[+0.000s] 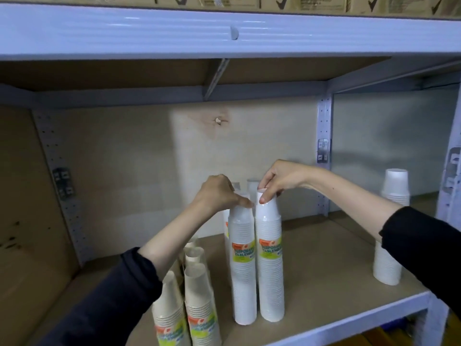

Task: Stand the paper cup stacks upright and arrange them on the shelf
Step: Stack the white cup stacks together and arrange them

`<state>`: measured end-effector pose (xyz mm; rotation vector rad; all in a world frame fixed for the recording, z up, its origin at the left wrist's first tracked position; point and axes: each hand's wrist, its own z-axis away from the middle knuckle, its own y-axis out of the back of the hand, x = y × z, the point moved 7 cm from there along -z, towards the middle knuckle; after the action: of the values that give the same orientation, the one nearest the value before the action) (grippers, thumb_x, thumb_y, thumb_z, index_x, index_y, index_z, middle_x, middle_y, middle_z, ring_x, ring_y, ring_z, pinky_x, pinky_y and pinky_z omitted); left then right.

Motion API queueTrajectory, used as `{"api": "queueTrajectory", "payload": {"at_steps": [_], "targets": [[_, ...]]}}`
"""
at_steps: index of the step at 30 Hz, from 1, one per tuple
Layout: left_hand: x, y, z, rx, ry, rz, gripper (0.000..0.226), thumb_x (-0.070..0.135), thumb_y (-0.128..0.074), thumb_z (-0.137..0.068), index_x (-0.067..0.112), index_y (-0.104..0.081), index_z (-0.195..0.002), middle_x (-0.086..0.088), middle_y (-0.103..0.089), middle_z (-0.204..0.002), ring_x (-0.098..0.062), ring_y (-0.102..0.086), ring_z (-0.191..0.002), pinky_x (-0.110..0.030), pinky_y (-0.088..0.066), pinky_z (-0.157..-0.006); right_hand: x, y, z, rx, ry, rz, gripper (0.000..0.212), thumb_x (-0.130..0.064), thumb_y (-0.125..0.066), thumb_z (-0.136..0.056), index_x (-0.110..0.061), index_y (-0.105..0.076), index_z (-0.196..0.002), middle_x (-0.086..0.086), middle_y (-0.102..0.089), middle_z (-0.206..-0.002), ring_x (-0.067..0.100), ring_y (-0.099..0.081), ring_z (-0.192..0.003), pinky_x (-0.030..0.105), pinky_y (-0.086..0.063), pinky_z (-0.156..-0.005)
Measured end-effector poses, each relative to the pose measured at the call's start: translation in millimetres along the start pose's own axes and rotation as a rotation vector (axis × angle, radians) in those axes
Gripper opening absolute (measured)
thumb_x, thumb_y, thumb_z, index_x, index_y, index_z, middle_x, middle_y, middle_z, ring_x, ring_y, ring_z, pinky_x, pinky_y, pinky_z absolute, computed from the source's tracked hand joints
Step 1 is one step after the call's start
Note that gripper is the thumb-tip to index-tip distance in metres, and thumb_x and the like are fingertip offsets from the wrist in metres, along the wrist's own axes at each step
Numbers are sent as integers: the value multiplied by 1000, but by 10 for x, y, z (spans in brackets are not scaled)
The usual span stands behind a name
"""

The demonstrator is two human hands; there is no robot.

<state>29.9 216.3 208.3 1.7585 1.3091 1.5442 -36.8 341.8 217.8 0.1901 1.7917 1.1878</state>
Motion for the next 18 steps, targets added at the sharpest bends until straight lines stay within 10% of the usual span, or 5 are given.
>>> {"api": "queueTrajectory", "payload": {"at_steps": [7, 18], "targets": [[-100, -47, -16, -165, 22, 35, 69, 43, -79, -67, 7, -56, -121, -1, -60, -102, -16, -60, -90, -21, -47, -71, 184, -96, 85, 8, -3, -83, 38, -13, -78, -70, -2, -67, -104, 13, -70, -103, 6, -59, -74, 8, -47, -61], [-91, -7, -80, -153, 0, 40, 43, 30, -83, -63, 3, -72, -94, -2, -64, -76, -10, -56, -66, -16, -40, -56, 149, -86, 55, 18, 1, -86, 32, -7, -76, -69, 6, -69, -98, 18, -69, -95, 17, -60, -81, 18, -47, -67]]}}
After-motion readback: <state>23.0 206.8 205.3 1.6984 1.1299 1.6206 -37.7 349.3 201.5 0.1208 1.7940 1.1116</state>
